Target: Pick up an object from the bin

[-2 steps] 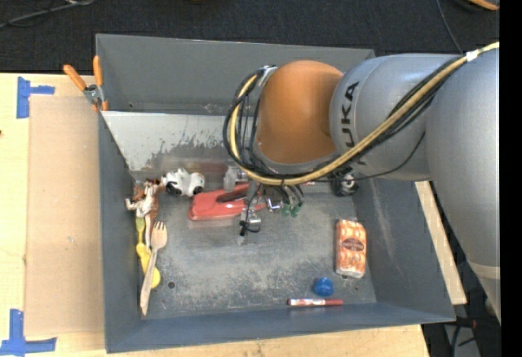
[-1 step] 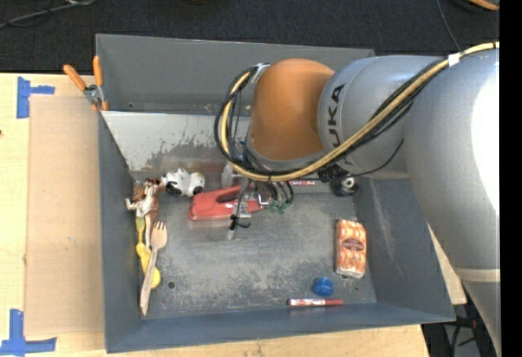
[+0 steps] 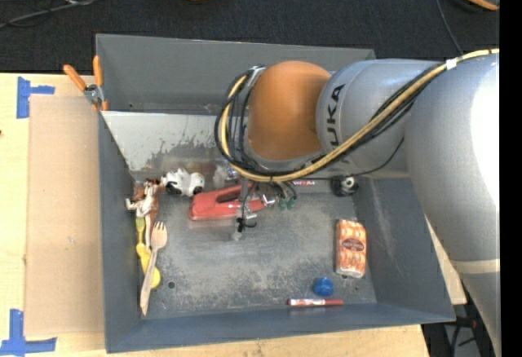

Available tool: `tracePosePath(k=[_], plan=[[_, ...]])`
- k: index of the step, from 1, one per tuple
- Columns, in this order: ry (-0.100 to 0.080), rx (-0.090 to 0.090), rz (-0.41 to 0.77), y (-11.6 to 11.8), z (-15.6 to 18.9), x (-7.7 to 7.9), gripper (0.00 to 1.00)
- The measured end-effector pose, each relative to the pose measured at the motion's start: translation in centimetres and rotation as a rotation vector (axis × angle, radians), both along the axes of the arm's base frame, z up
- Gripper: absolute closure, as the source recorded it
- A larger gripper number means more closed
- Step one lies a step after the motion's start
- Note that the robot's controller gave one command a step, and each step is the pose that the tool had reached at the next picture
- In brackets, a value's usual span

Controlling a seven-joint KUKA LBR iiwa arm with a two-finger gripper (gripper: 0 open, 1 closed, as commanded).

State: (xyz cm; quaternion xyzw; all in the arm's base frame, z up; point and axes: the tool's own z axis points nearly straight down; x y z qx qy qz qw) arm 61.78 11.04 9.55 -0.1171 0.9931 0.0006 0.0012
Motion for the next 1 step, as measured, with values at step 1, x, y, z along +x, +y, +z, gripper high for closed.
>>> tracePosePath(k=[1], plan=[[-0.007, 0.005, -0.050, -1.20, -1.87, 0.04, 0.00]])
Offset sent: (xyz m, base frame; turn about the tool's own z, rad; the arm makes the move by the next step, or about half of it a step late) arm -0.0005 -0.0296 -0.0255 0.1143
